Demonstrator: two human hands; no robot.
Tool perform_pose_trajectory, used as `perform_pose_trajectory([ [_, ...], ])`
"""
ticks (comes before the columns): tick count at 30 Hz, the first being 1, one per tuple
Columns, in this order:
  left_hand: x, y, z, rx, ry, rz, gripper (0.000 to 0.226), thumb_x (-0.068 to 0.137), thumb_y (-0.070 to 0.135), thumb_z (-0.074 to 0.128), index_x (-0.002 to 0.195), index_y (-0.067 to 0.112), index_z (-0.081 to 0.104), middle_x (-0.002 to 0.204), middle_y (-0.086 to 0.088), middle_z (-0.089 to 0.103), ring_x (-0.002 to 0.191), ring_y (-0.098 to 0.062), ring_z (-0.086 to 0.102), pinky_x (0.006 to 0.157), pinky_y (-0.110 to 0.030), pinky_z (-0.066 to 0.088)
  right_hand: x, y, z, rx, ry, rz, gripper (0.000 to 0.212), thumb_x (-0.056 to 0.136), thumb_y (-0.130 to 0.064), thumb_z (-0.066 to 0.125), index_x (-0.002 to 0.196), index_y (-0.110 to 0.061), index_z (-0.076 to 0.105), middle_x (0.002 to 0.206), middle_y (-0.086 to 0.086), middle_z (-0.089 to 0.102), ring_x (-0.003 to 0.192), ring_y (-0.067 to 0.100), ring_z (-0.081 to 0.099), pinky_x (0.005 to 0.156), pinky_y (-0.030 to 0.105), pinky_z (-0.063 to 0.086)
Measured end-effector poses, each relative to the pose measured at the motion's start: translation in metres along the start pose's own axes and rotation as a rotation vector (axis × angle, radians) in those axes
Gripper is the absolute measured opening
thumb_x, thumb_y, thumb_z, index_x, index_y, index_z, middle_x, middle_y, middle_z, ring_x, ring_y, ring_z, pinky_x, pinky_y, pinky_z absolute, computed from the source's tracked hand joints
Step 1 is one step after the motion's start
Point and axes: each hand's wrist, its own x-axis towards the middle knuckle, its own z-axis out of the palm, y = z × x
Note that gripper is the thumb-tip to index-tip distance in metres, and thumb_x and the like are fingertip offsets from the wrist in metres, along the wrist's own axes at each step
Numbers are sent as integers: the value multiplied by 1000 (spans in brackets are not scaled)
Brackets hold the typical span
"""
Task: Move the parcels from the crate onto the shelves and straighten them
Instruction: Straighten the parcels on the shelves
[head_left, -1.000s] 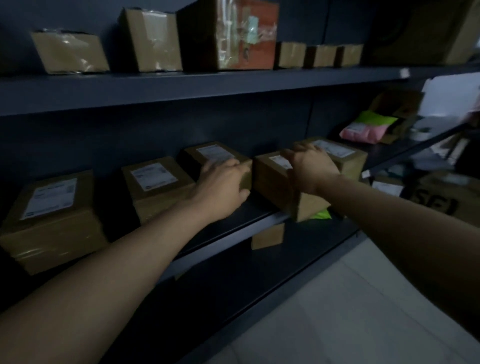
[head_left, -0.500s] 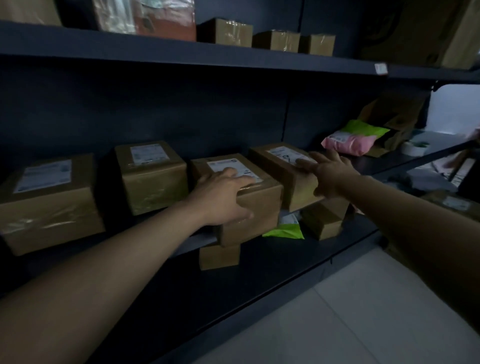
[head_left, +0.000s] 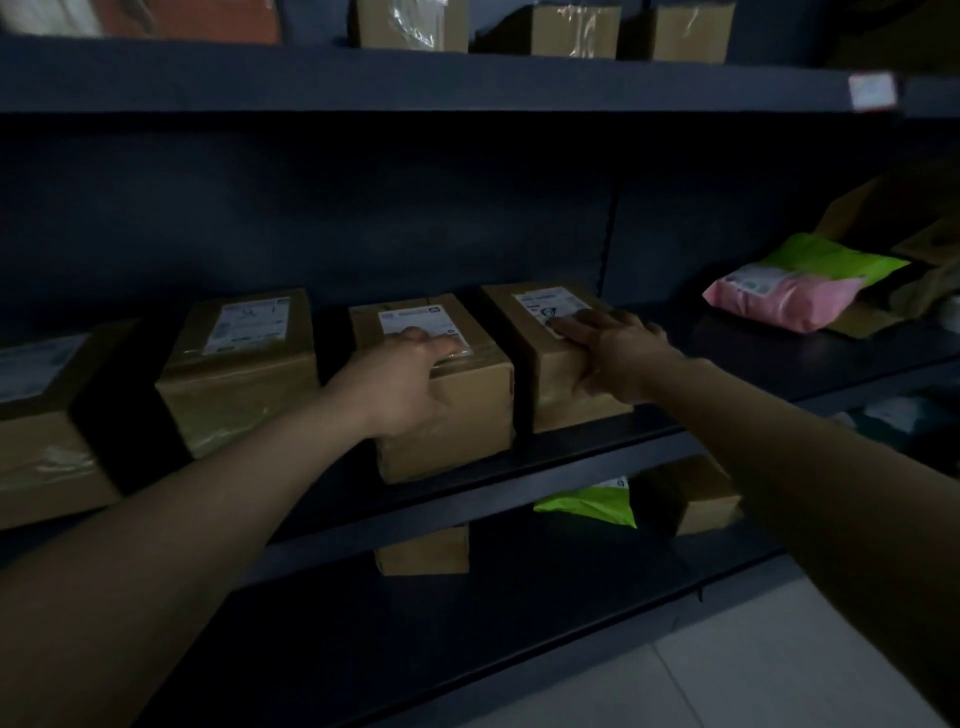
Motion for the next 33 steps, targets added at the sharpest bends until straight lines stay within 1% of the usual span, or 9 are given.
perform_pose_trajectory([
  [6, 25, 1, 5, -1, 23, -50, 66, 84, 18, 65, 143, 31, 36, 146, -2, 37, 131, -20, 38, 107, -34, 35, 35, 14, 2, 11, 5, -41, 88, 86, -35, 68, 150, -45, 9, 161, -6, 8, 145, 33, 9, 113, 57, 13],
  [8, 31, 2, 6, -6, 24, -57, 66, 85, 18, 63, 144, 30, 36, 147, -2, 36, 132, -20, 37, 108, -31, 33, 42, 17, 2, 19, 13, -53, 87, 86, -33, 68, 151, -45, 10, 161, -5, 8, 145, 32, 9, 114, 55, 13],
  [11, 36, 3, 6, -14, 25, -71, 65, 87, 18, 62, 144, 30, 34, 148, -1, 36, 131, -20, 37, 106, -26, 33, 48, 21, 1, 17, 19, -59, 87, 87, -32, 67, 151, -44, 10, 161, -4, 8, 144, 31, 12, 113, 51, 15],
  [15, 41, 2, 8, 1, 38, -97, 66, 86, 20, 63, 145, 30, 33, 148, -2, 35, 132, -20, 36, 107, -30, 34, 55, 26, 2, 15, 27, -55, 87, 87, -32, 67, 151, -43, 10, 161, -4, 8, 144, 31, 12, 112, 52, 17],
  [20, 43, -2, 10, -21, 44, -90, 66, 87, 21, 63, 145, 28, 34, 150, -1, 32, 135, -20, 33, 111, -31, 31, 61, 29, 4, 28, 27, -51, 87, 86, -31, 68, 151, -43, 11, 161, -5, 9, 143, 31, 13, 112, 53, 18],
  [28, 53, -12, 9, -31, 10, -108, 69, 87, 21, 62, 146, 33, 29, 153, 3, 27, 137, -20, 30, 112, -33, 29, 67, 26, 6, -15, 63, -10, 87, 87, -29, 67, 151, -42, 10, 160, -2, 12, 143, 33, 16, 112, 56, 22],
  [31, 58, -14, 10, -12, 18, -110, 69, 88, 19, 60, 147, 34, 28, 154, 3, 25, 138, -20, 28, 113, -34, 27, 66, 23, 6, -23, 77, 5, 84, 89, -29, 65, 151, -41, 10, 160, -1, 13, 142, 34, 16, 112, 55, 21],
  [33, 60, -14, 11, 28, 32, -106, 69, 88, 19, 59, 147, 33, 27, 154, 2, 26, 138, -20, 28, 114, -36, 26, 63, 19, 8, -40, 90, 16, 83, 90, -24, 61, 152, -38, 8, 160, 1, 13, 143, 35, 15, 112, 55, 18],
])
